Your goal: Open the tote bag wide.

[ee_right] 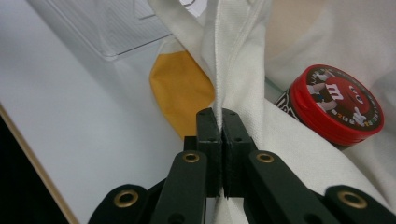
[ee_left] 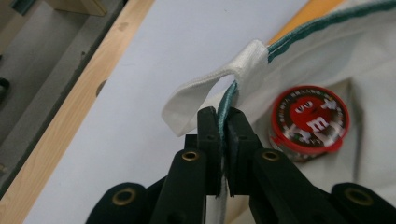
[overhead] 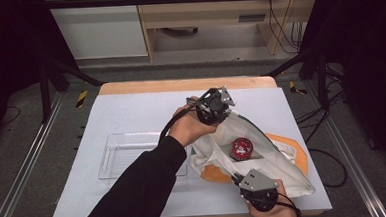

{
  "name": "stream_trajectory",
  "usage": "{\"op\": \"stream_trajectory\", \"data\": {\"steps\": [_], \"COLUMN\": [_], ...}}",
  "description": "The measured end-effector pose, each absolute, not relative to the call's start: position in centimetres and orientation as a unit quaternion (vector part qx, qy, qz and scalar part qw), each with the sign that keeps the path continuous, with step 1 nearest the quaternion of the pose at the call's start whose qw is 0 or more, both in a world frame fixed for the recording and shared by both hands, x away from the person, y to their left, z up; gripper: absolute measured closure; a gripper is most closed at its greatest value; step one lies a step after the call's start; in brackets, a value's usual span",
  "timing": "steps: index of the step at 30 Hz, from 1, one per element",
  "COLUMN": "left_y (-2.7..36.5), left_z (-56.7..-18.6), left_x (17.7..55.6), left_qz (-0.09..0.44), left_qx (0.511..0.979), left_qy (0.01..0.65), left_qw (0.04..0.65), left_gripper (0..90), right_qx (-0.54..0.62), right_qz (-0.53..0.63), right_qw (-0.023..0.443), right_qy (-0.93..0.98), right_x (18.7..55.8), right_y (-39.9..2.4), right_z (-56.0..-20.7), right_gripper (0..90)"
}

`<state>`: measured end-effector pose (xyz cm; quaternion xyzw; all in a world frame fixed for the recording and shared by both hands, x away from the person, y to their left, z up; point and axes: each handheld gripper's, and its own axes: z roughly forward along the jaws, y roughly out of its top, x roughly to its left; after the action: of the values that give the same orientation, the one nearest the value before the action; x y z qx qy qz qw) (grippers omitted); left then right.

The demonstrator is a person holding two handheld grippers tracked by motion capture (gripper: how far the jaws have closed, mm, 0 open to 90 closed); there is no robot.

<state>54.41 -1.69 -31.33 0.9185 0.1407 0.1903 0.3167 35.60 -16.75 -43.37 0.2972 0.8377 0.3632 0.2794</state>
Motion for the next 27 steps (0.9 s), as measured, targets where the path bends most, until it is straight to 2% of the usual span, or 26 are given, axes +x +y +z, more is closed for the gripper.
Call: {"op": "stream_trajectory", "data": {"steps": [12, 27], "left_y": [-0.8, -0.7], "left_z": [-30.3, -33.9], "left_x": [56.2, 58.9], "left_qz": [0.217, 0.215], "left_qx": [0.898, 0.887], "left_qy": [0.169, 0.213], "left_qw": [0.344, 0.349], "left_gripper": [87.8, 88.1], "right_qx": [0.286, 0.274], "right_qz": [0.359, 0.357], "right_qw": [0.279, 0.256], "right_qy": [0.843, 0.855], "right_x": [34.1, 34.3], "right_y": [-16.0, -15.2], "right_z": [-42.9, -43.7], "right_gripper": [88.6, 88.8]}}
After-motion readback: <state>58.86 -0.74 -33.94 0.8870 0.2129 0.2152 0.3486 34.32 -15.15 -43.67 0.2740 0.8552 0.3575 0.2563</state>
